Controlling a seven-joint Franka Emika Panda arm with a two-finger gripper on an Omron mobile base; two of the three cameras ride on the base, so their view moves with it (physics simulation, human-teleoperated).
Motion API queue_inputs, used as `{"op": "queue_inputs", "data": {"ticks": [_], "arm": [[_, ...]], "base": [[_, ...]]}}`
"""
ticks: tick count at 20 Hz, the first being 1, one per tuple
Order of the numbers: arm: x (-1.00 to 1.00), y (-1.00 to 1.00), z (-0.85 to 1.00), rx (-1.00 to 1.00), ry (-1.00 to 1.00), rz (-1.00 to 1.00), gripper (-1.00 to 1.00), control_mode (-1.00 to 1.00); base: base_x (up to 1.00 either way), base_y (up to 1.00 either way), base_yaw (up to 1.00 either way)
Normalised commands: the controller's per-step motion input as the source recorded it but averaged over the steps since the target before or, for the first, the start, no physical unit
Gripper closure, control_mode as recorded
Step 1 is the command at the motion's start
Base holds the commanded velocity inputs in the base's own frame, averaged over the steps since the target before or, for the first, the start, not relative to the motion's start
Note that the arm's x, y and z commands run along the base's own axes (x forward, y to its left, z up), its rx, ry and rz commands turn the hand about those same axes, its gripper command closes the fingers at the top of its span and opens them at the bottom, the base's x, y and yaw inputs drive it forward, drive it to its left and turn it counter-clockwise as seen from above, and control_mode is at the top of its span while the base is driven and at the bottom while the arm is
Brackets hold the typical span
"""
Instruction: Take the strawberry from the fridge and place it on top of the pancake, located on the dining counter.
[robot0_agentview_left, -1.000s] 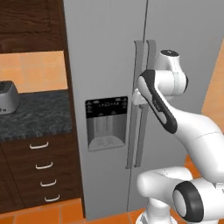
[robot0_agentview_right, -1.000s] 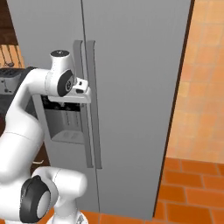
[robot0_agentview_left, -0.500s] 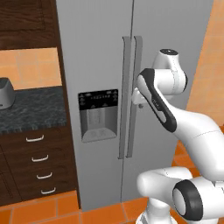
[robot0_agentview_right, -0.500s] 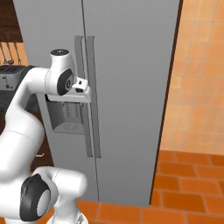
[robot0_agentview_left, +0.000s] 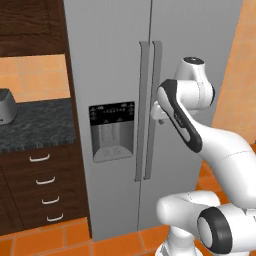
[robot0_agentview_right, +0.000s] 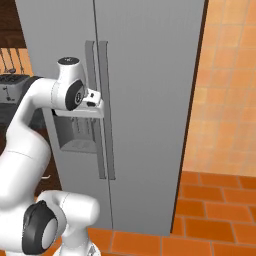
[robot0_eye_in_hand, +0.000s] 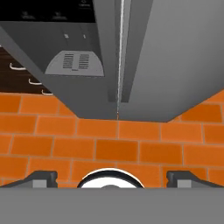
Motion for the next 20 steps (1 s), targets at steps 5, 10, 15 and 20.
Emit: {"op": "queue_inputs", "data": {"ticks": [5, 10, 15, 20], "arm": [[0.44, -0.17, -0.01, 0.0, -0.09, 0.01, -1.0, -1.0], [0.73, -0.24, -0.01, 0.0, -0.28, 0.07, -1.0, -1.0], [0.68, 0.0, 0.0, 0.02, -0.25, 0.0, -1.0, -1.0], [0.5, 0.0, 0.05, 0.13, -0.05, -0.12, -1.0, -1.0]], "base": [[0.0, 0.0, 0.0], [0.0, 0.0, 0.0], [0.0, 0.0, 0.0], [0.0, 0.0, 0.0]]}}
